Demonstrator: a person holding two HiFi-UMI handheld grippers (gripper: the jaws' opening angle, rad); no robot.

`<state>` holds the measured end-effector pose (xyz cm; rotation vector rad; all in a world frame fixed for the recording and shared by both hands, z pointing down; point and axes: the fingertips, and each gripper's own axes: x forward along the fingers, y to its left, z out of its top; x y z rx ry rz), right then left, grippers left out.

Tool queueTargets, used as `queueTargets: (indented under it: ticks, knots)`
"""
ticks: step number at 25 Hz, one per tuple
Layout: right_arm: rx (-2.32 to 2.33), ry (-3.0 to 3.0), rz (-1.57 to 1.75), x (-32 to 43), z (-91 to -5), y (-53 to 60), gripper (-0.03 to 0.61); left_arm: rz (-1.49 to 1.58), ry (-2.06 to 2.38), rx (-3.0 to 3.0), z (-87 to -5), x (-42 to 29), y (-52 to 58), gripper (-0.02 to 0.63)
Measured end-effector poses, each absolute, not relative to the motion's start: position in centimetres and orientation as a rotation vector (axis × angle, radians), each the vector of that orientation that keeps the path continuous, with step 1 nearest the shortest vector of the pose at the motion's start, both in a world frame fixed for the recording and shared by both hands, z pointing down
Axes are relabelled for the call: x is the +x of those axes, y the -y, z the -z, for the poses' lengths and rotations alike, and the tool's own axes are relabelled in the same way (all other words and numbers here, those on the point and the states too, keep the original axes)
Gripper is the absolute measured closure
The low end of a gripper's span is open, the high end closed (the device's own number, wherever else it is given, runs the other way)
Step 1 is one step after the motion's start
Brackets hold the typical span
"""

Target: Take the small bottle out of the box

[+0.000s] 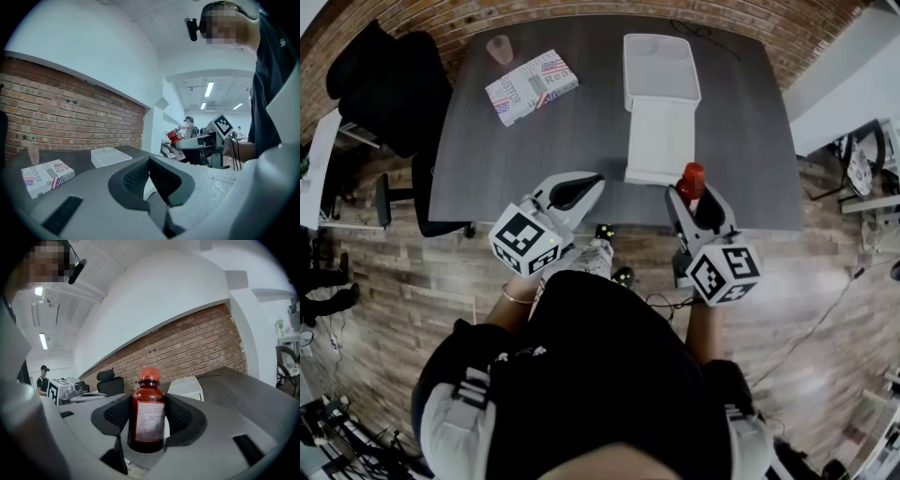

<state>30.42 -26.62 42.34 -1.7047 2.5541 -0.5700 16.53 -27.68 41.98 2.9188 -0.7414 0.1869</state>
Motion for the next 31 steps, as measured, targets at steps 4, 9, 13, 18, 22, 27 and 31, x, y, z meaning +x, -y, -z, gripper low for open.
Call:
queueTargets:
  ticks: [4, 9, 13, 18, 22, 27, 31]
  knots:
    - [-1.693, -2.561, 0.552, 30.3, -42.0, 26.5, 0.357, -0.187, 0.744, 2.92, -41.7, 16.7, 27.7, 0.612]
    - [-1.697, -2.588, 0.506, 30.1, -41.6, 26.5, 0.357, -0.196, 0.751, 2.93, -41.5, 16.7, 27.8, 0.612]
    - [-1.69, -2.602, 0.503, 29.9, -41.8, 26.6, 0.357, -0.191, 0.752, 2.918, -41.7, 16.6, 27.8, 0.612]
    - [-1.683, -2.612, 0.512, 29.6, -42.0, 26.6, 0.357, -0.192, 0.76, 2.918, -41.7, 16.2, 27.9, 0.612]
    - [-1.678, -2.621, 0.513, 29.3, -42.1, 26.8, 0.357, -0.188, 0.763, 2.916, -41.8, 16.0, 28.0, 0.612]
    - [-1.672, -2.645, 0.489, 28.7, -41.9, 26.8, 0.357, -0.183, 0.778, 2.906, -41.8, 15.5, 28.0, 0.612]
    - [-1.669, -2.652, 0.478, 28.3, -41.8, 27.0, 0.357, -0.177, 0.785, 2.909, -41.6, 15.0, 28.1, 0.612]
